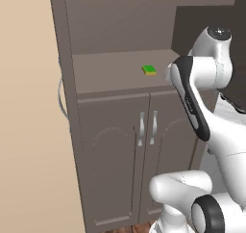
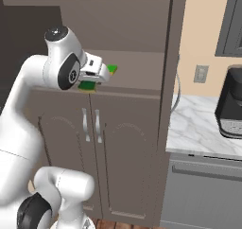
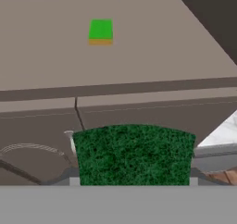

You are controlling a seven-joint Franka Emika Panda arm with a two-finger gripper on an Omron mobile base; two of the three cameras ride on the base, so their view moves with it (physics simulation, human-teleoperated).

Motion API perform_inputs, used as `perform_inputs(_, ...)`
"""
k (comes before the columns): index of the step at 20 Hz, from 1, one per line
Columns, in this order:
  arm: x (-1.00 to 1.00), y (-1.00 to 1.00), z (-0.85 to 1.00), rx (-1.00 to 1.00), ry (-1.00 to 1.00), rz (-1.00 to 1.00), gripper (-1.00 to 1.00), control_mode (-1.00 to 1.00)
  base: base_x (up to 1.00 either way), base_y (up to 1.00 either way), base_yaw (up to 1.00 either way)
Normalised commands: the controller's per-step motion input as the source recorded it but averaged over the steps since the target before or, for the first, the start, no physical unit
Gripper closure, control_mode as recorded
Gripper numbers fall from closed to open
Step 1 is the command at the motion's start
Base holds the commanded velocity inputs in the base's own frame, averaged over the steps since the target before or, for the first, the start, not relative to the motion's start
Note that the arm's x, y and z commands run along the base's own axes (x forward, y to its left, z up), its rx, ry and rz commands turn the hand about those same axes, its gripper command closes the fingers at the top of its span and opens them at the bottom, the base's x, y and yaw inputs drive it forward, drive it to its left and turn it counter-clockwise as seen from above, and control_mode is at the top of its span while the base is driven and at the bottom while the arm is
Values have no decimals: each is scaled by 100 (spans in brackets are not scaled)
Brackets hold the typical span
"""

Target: Pick up the sponge and sponge from the sink, and place them back in the cabinet, and close the cabinet doors.

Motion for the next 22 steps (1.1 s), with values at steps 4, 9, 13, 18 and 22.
perform_inputs(4,52,-10,0,0,0,0,100,-100,0,0,0)
perform_inputs(9,59,-6,0,0,0,0,100,-100,0,0,0)
perform_inputs(13,51,-10,0,0,0,0,100,-100,0,0,0)
perform_inputs(18,47,-11,0,0,0,0,100,-100,0,0,0)
perform_inputs(22,37,-21,0,0,0,0,100,-100,0,0,0)
